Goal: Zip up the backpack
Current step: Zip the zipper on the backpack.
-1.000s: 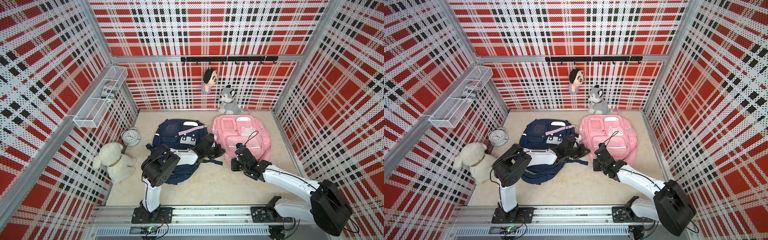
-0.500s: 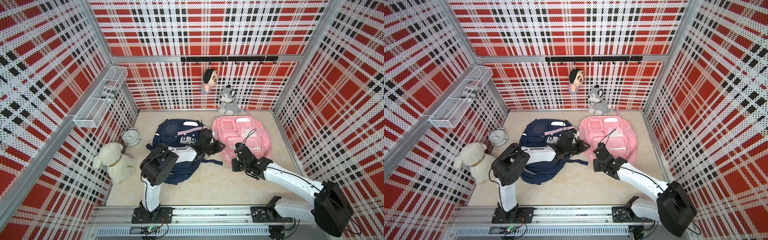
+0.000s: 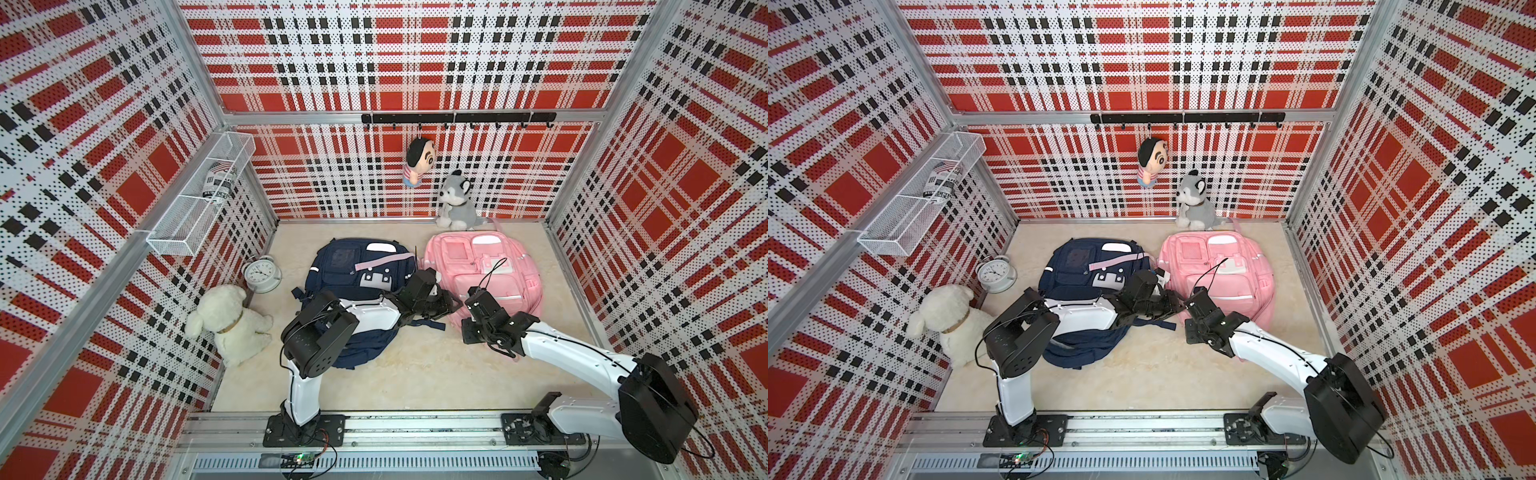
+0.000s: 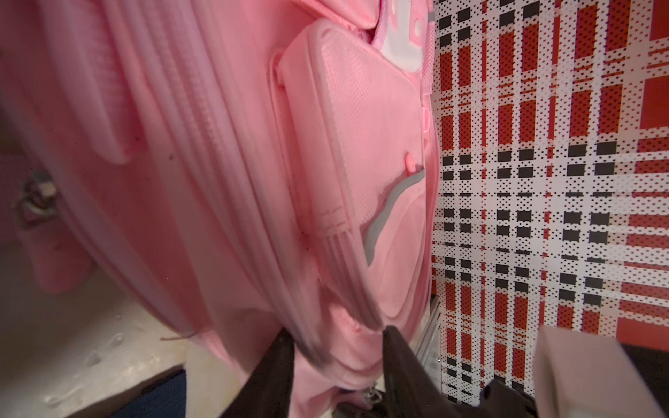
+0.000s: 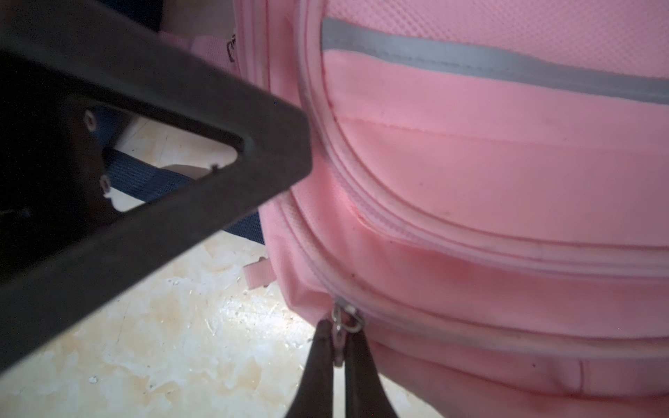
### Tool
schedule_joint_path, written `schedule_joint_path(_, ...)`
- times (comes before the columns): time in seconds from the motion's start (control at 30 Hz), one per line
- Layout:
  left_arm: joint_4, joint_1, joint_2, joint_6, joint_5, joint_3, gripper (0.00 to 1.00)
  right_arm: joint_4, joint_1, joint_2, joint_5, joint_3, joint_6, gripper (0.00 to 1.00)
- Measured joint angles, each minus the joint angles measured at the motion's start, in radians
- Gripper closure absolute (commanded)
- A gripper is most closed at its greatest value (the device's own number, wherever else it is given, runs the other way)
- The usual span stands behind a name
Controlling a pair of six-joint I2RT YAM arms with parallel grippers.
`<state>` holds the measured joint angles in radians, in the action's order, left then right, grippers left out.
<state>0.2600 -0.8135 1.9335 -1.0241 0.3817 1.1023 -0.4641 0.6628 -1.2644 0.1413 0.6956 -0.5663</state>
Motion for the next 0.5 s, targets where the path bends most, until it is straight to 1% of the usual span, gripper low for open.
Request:
schedule_joint_path(0.03,0.000,-0.001,0.003,-0.002,0.001,0.000,0.59,0.010,0.000,0.000,-0.002,0.000,0.000,1.00)
schedule_joint_path(0.13,0.002,-0.002,0.011,-0.007,0.001,0.000,0.67,0.040,0.000,0.000,-0.007,0.000,0.000,1.00)
schedule_joint_path(0.27,0.002,0.002,0.021,-0.008,-0.003,0.005,0.75,0.068,0.000,0.000,-0.021,-0.004,-0.001,1.00)
schedule_joint_path(0.43,0.001,0.016,0.036,-0.017,0.003,0.016,0.97,0.095,0.000,0.000,-0.033,-0.026,-0.001,1.00)
schedule_joint_path(0.47,0.001,0.019,0.037,-0.015,0.005,0.016,1.00,0.096,0.000,0.000,-0.034,-0.027,-0.001,1.00)
schedule_joint_path(0.5,0.000,0.022,0.038,-0.019,0.007,0.017,1.00,0.096,0.000,0.000,-0.035,-0.027,-0.001,1.00)
